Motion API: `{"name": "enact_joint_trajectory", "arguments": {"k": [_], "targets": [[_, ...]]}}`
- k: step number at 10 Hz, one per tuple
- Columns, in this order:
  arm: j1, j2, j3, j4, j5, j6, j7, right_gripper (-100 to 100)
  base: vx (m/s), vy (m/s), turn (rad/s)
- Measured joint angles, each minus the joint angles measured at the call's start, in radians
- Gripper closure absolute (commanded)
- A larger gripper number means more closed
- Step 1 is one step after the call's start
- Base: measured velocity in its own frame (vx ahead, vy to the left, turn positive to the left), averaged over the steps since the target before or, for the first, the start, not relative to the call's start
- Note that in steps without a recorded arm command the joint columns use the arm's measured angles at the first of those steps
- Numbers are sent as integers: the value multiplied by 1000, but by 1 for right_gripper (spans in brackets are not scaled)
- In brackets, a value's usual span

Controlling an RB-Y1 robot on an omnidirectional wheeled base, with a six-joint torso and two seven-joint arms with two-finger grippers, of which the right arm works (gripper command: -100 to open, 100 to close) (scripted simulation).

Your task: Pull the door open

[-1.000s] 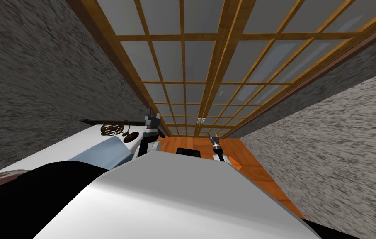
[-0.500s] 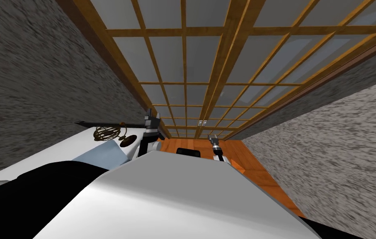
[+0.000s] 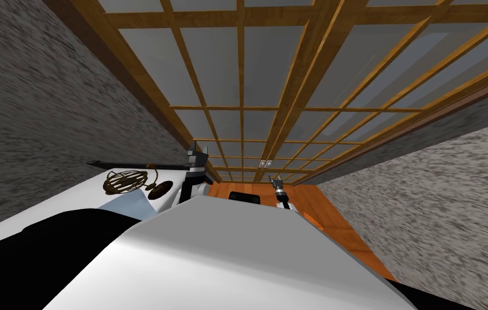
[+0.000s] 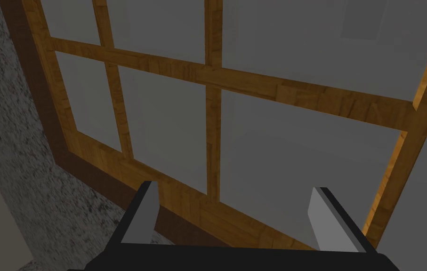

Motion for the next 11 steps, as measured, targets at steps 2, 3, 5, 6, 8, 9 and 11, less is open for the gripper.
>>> {"name": "enact_joint_trajectory", "arguments": {"k": [2,3,5,6,8,9,11], "targets": [[12,-5,-12,18,-5,2,6,-100,-163,-1,-32],[18,-6,-19,28,-7,1,12,-100,-174,-52,-29],[38,-13,-31,30,-12,14,13,-100,-140,-37,-9],[40,-14,-45,63,-18,4,28,-100,-171,-43,-18],[74,-10,-65,55,-25,27,44,-100,-163,-13,-2],[92,-12,-76,45,-29,43,48,-100,-118,-17,-6],[107,-10,-91,51,-36,54,60,-100,-107,-12,6]]}}
